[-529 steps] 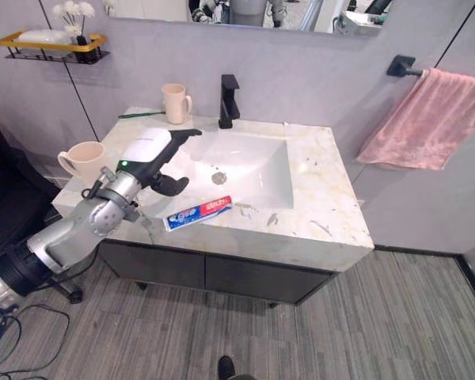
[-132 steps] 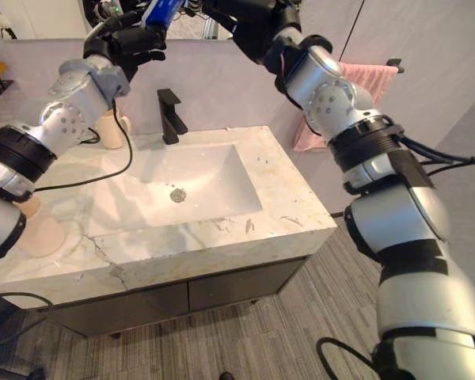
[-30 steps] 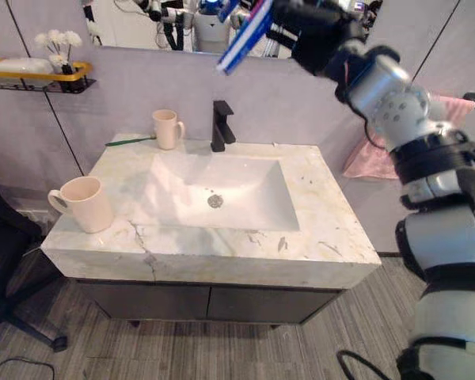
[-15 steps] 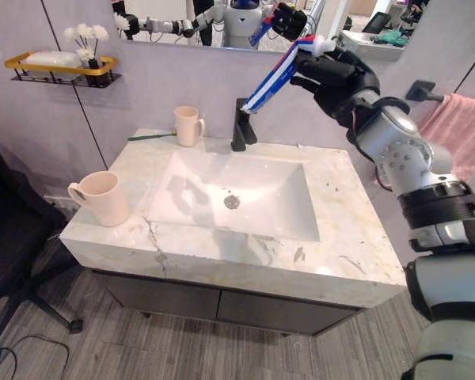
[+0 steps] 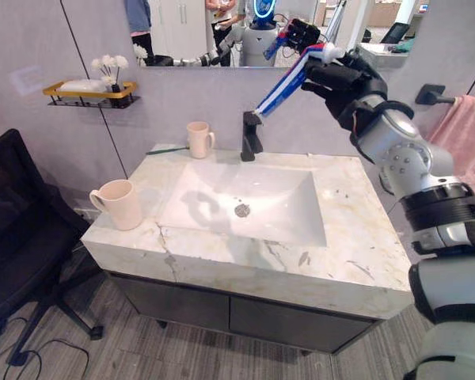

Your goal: Organize the bathroom.

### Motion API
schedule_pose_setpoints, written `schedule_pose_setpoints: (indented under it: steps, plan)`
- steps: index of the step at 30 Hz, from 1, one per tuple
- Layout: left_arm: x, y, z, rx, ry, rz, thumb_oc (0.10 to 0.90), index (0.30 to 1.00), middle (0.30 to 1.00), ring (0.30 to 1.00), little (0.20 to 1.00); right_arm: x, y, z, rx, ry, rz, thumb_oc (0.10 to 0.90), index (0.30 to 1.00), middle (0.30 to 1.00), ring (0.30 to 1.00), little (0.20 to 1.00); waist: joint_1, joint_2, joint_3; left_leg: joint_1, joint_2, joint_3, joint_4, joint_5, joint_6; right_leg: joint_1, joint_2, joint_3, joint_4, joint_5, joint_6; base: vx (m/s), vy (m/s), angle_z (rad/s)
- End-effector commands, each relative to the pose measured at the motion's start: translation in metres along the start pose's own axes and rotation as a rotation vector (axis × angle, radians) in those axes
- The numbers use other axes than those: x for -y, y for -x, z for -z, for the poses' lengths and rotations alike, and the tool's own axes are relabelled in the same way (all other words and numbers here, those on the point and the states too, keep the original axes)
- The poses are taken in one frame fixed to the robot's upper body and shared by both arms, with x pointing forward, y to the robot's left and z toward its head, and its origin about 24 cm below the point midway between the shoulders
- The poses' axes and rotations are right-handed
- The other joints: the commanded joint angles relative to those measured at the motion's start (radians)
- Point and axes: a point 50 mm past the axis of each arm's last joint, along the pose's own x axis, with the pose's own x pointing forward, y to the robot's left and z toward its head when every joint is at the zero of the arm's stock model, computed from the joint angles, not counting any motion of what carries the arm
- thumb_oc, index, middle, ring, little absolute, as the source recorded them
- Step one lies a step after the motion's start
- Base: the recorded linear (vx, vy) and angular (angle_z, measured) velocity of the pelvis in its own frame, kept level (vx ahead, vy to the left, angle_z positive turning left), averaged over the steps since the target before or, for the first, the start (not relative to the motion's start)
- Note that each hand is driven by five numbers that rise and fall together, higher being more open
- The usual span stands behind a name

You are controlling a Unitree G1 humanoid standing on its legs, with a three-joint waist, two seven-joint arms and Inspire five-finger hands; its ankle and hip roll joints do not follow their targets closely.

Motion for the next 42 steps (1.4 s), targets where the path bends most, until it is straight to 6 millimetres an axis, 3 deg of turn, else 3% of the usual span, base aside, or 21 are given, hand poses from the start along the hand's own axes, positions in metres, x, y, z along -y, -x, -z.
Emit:
schedule_pose_setpoints:
  steps: [1,7,10,13,14,15,17,18,20,23,27,30,33,35,36,37,38,40,42]
  plan:
    - [-0.086,0.081,0.151,-0.68,-0.417,-0.155,0.8,0.9,0.9,0.9,0.9,-0.032,0.015,-0.107,0.45,-0.107,-0.141,0.4,0.3,0.3,0.3,0.3,0.01,-0.122,-0.03,-0.008,-0.043,0.081,0.061,-0.067,0.009,-0.049,0.013,0.089,0.068,-0.027,0.048,0.0,0.0,0.0]
    - [-0.101,0.106,0.172,-0.821,-0.492,-0.163,0.8,0.9,0.9,0.9,0.9,-0.036,0.013,-0.105,0.447,-0.111,-0.144,0.4,0.3,0.3,0.3,0.3,0.001,-0.116,-0.026,-0.001,-0.043,0.09,0.063,-0.071,0.01,-0.046,0.013,0.096,0.07,-0.031,0.047,0.0,0.0,0.0]
    - [-0.113,0.127,0.188,-0.907,-0.654,-0.072,0.8,0.9,0.9,0.9,0.9,-0.041,0.014,-0.105,0.451,-0.129,-0.151,0.4,0.3,0.3,0.3,0.3,-0.013,-0.114,-0.024,0.001,-0.042,0.1,0.067,-0.074,0.011,-0.048,0.014,0.104,0.075,-0.036,0.046,0.0,-0.001,-0.01]
    - [-0.107,0.134,0.194,-0.818,-0.987,0.176,0.8,0.9,0.9,0.9,0.9,-0.044,0.015,-0.105,0.465,-0.145,-0.162,0.4,0.3,0.3,0.3,0.3,-0.025,-0.111,-0.024,0.003,-0.039,0.11,0.068,-0.079,0.011,-0.05,0.016,0.109,0.078,-0.041,0.046,-0.01,-0.016,-0.05]
    - [-0.095,0.132,0.192,-0.698,-1.157,0.31,0.8,0.9,0.9,0.9,0.9,-0.047,0.016,-0.105,0.468,-0.149,-0.171,0.4,0.3,0.3,0.3,0.3,-0.03,-0.109,-0.023,0.003,-0.038,0.113,0.067,-0.079,0.01,-0.052,0.018,0.114,0.081,-0.042,0.046,-0.01,-0.021,-0.04]
    - [-0.092,0.132,0.192,-0.674,-1.188,0.342,0.8,0.9,0.9,0.9,0.9,-0.048,0.017,-0.105,0.469,-0.149,-0.172,0.4,0.3,0.3,0.3,0.3,-0.03,-0.109,-0.022,0.004,-0.038,0.114,0.066,-0.079,0.01,-0.053,0.018,0.116,0.082,-0.042,0.046,-0.01,-0.021,-0.04]
    - [-0.073,0.128,0.187,-0.549,-1.207,0.368,0.8,0.9,0.9,0.9,0.9,-0.051,0.018,-0.104,0.472,-0.15,-0.185,0.4,0.3,0.3,0.3,0.3,-0.035,-0.105,-0.019,0.005,-0.039,0.117,0.065,-0.081,0.011,-0.055,0.019,0.122,0.084,-0.044,0.046,-0.01,-0.007,-0.04]
    - [-0.055,0.12,0.176,-0.413,-1.171,0.336,0.8,0.9,0.9,0.9,0.9,-0.052,0.019,-0.102,0.472,-0.149,-0.193,0.4,0.3,0.3,0.3,0.3,-0.039,-0.099,-0.016,0.006,-0.039,0.124,0.07,-0.085,0.01,-0.057,0.02,0.126,0.09,-0.048,0.046,0.0,0.003,-0.1]
    - [-0.037,0.109,0.162,-0.278,-1.133,0.305,0.8,0.9,0.9,0.9,0.9,-0.051,0.021,-0.101,0.476,-0.148,-0.195,0.4,0.3,0.3,0.3,0.3,-0.04,-0.095,-0.012,0.005,-0.038,0.132,0.079,-0.089,0.007,-0.056,0.021,0.129,0.094,-0.052,0.043,0.01,0.005,-0.19]
    - [-0.024,0.088,0.131,-0.104,-1.068,0.209,0.8,0.9,0.9,0.9,0.9,-0.049,0.025,-0.1,0.482,-0.143,-0.186,0.4,0.3,0.3,0.3,0.3,-0.033,-0.094,-0.006,0.0,-0.039,0.135,0.091,-0.091,0.005,-0.053,0.021,0.129,0.095,-0.053,0.037,0.01,0.002,-0.15]
    - [-0.021,0.062,0.092,0.035,-0.987,0.09,0.8,0.9,0.9,0.9,0.9,-0.039,0.027,-0.101,0.482,-0.133,-0.157,0.4,0.3,0.3,0.3,0.3,-0.016,-0.098,-0.004,-0.002,-0.039,0.123,0.098,-0.093,0.003,-0.048,0.021,0.122,0.094,-0.052,0.032,0.01,-0.008,0.06]
    - [-0.022,0.056,0.086,0.024,-0.976,0.088,0.8,0.9,0.9,0.9,0.9,-0.036,0.028,-0.099,0.48,-0.131,-0.145,0.4,0.3,0.3,0.3,0.3,-0.01,-0.103,-0.005,-0.003,-0.039,0.117,0.099,-0.093,0.003,-0.046,0.021,0.117,0.095,-0.051,0.03,0.02,-0.033,0.26]
    - [-0.025,0.062,0.104,-0.158,-1.001,0.163,0.8,0.9,0.9,0.9,0.9,-0.033,0.026,-0.094,0.47,-0.124,-0.139,0.4,0.3,0.3,0.3,0.3,-0.007,-0.109,-0.008,0.002,-0.038,0.113,0.094,-0.094,0.005,-0.044,0.022,0.111,0.092,-0.05,0.031,0.02,-0.021,0.16]
    - [-0.039,0.091,0.149,-0.497,-1.051,0.307,0.8,0.9,0.9,0.9,0.9,-0.034,0.024,-0.092,0.464,-0.121,-0.14,0.4,0.3,0.3,0.3,0.3,-0.013,-0.112,-0.012,0.004,-0.038,0.114,0.093,-0.095,0.007,-0.044,0.023,0.111,0.089,-0.05,0.033,0.0,0.0,0.0]
    - [-0.041,0.094,0.153,-0.548,-1.05,0.325,0.8,0.9,0.9,0.9,0.9,-0.034,0.024,-0.092,0.464,-0.119,-0.14,0.4,0.3,0.3,0.3,0.3,-0.013,-0.112,-0.012,0.004,-0.039,0.114,0.092,-0.095,0.007,-0.044,0.023,0.111,0.089,-0.05,0.034,0.0,0.0,0.0]
    - [-0.061,0.129,0.187,-0.87,-1.02,0.442,0.8,0.9,0.9,0.9,0.9,-0.035,0.022,-0.093,0.463,-0.12,-0.148,0.4,0.3,0.3,0.3,0.3,-0.02,-0.11,-0.014,0.004,-0.038,0.117,0.094,-0.096,0.008,-0.047,0.023,0.113,0.091,-0.052,0.036,0.0,0.0,0.0]
    - [-0.064,0.135,0.192,-0.925,-1.021,0.462,0.8,0.9,0.9,0.9,0.9,-0.035,0.021,-0.093,0.462,-0.12,-0.15,0.4,0.3,0.3,0.3,0.3,-0.021,-0.109,-0.014,0.004,-0.038,0.118,0.095,-0.097,0.008,-0.047,0.022,0.113,0.092,-0.052,0.036,0.0,0.0,0.0]
    - [-0.105,0.19,0.221,-1.326,-1.047,0.612,0.8,0.9,0.9,0.9,0.9,-0.031,0.018,-0.097,0.455,-0.124,-0.178,0.4,0.3,0.3,0.3,0.3,-0.041,-0.105,-0.02,0.006,-0.037,0.124,0.099,-0.102,0.012,-0.05,0.02,0.118,0.099,-0.058,0.037,0.01,0.015,0.0]
    - [-0.12,0.211,0.226,-1.462,-1.028,0.61,0.8,0.9,0.9,0.9,0.9,-0.03,0.017,-0.1,0.453,-0.126,-0.193,0.4,0.3,0.3,0.3,0.3,-0.05,-0.1,-0.023,0.014,-0.036,0.129,0.091,-0.107,0.016,-0.052,0.021,0.123,0.101,-0.063,0.038,0.04,0.036,-0.03]
